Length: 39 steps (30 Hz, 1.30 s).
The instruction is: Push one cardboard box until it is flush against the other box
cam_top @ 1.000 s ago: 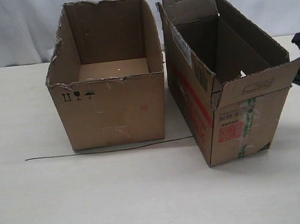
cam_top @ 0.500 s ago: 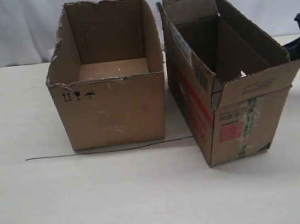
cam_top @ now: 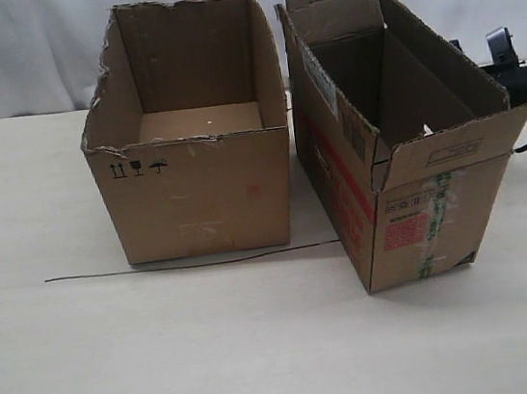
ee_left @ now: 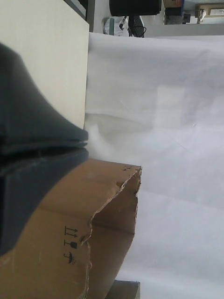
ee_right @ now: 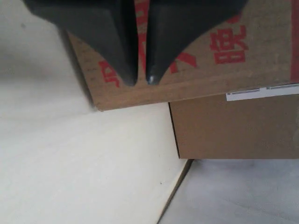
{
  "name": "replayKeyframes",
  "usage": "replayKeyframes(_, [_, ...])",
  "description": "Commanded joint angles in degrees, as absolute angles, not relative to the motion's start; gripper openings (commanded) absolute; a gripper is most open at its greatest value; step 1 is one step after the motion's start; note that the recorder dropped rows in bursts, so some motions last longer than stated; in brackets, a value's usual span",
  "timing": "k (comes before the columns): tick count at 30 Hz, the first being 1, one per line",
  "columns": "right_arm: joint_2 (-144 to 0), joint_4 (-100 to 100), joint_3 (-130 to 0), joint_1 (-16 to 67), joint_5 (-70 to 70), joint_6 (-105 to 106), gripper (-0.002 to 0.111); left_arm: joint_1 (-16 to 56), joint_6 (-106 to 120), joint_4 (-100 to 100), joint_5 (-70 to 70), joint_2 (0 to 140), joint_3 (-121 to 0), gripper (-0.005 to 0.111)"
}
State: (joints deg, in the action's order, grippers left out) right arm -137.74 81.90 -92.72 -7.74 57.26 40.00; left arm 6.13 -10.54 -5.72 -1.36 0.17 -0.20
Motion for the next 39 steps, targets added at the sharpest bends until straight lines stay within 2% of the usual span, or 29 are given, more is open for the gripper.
replayKeyframes(1, [-140.0, 81.9, -96.0, -6.3, 58.8, 38.3, 0.005, 6.6, -10.8, -5.4, -0.9, 0.0, 0.0, 0.000])
replayKeyframes(24, [-140.4, 84.3, -97.2, -3.4, 56.4, 39.0, 0.005, 6.6, -10.8, -5.4, -0.9, 0.0, 0.0, 0.000])
replayKeyframes(28, [-138.2, 83.1, -97.2, -6.7, 56.4, 39.9, 0.005, 6.6, -10.8, -5.8, -0.9, 0.0, 0.0, 0.000])
replayKeyframes(34, [-131.1, 67.9, -96.6, -13.4, 60.9, 33.7, 0.005, 6.6, -10.8, -5.8, -0.9, 0.0, 0.0, 0.000])
replayKeyframes(39, [-122.2, 66.2, -88.5, -18.8, 61.5, 34.2, 0.005, 6.6, -10.8, -5.8, -0.9, 0.0, 0.0, 0.000])
